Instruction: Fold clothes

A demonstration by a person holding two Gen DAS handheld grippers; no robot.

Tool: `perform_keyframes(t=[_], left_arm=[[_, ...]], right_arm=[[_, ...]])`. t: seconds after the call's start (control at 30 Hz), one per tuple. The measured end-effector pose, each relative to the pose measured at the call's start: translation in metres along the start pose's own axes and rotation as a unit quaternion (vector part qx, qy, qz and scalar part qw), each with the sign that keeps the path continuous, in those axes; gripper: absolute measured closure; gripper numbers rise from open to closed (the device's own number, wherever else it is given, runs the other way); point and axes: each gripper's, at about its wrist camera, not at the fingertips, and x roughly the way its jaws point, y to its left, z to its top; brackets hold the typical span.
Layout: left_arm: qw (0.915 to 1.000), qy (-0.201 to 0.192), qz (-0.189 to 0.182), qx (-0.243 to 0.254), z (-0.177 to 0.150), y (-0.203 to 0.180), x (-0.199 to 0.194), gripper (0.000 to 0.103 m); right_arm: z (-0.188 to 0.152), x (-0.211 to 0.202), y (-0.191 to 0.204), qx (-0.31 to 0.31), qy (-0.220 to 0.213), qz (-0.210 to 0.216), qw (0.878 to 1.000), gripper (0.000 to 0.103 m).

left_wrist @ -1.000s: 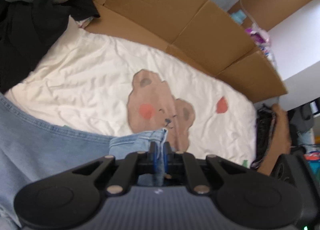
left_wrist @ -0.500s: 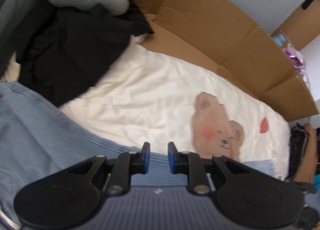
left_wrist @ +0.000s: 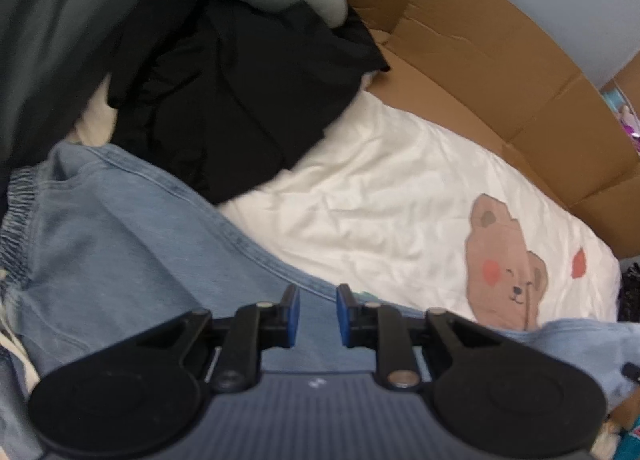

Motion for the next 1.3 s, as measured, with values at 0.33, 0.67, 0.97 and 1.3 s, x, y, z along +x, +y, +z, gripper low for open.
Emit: perform_keyframes(t=[0.33,0.67,0.97,1.3], left_arm=[[0.9991,-0.010,0.039,-0.014,0.020,0.025,-0.006,0.078],[0.9955,0.008,0.069,-0.064,0.054,0.048,0.025,0.063],[0.9902,0.029,0.090,-0.103,0.103,0.080,0.057,0.059],[0.9848,0.066,0.130,-0.095,0.130,0.110,0.057,0.053]], right_arm=[[-0.018,-0.021,-0.053,0.079,0.038,-0.067,0.994,0.100],[-0.040,-0.009,-0.091,0.118,0.071,-0.101,0.985,0.100],[-0.063,0.061,-0.121,0.145,0.082,-0.102,0.981,0.097],[-0.062,0.083,-0.126,0.180,0.043,-0.095,0.978,0.052]])
